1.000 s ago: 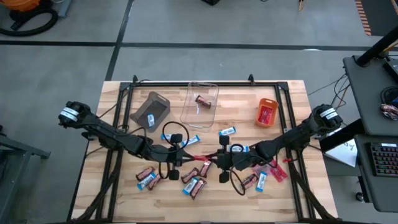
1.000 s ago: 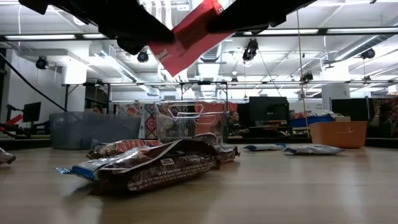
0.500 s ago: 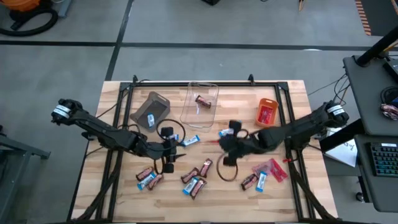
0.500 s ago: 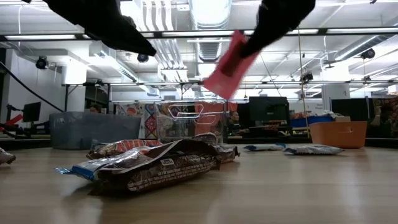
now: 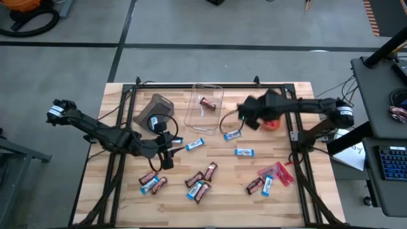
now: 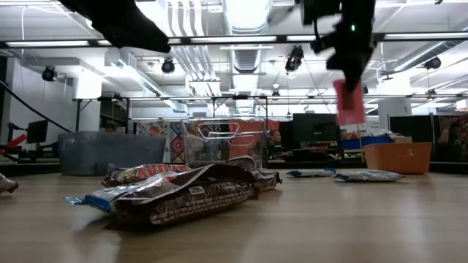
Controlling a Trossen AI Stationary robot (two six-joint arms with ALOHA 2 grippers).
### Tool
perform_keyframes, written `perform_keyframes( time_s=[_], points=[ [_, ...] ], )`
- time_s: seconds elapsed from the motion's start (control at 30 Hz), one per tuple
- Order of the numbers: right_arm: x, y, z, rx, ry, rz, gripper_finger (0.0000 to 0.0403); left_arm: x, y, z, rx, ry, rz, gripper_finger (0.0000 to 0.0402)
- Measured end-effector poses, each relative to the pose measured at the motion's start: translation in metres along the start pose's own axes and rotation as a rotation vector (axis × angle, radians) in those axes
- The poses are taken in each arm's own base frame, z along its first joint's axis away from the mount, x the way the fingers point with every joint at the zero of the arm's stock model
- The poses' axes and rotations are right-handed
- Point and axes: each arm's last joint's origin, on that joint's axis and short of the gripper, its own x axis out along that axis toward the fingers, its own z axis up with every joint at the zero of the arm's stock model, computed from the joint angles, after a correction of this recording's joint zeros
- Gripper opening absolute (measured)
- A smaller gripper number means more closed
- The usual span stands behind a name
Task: Sort candy
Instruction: Put the red candy into the orange bin
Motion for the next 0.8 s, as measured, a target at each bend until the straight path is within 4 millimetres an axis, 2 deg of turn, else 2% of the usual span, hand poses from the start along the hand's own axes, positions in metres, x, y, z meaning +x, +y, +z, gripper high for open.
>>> perform_keyframes(
  time_s=[0.13, 0.3, 0.5, 0.8],
  points=[
    [0.029, -0.022, 0.001, 0.043, 0.109, -0.056, 0.0012, 0.001, 0.000, -0.002, 0.011, 0.013, 0.008, 0.0160],
    [0.058, -0.034, -0.004, 0.021, 0.177, -0.103, 0.0012, 0.006, -0.003, -0.005, 0.028, 0.039, 0.015, 0.0160],
    [0.069, -0.034, -0.024, 0.023, 0.175, -0.098, 0.0012, 0.009, -0.004, -0.008, 0.034, 0.054, 0.018, 0.0160],
    [0.078, -0.033, -0.053, 0.072, 0.064, -0.058, 0.0012, 0.009, -0.004, -0.008, 0.037, 0.053, 0.033, 0.0160]
  ],
)
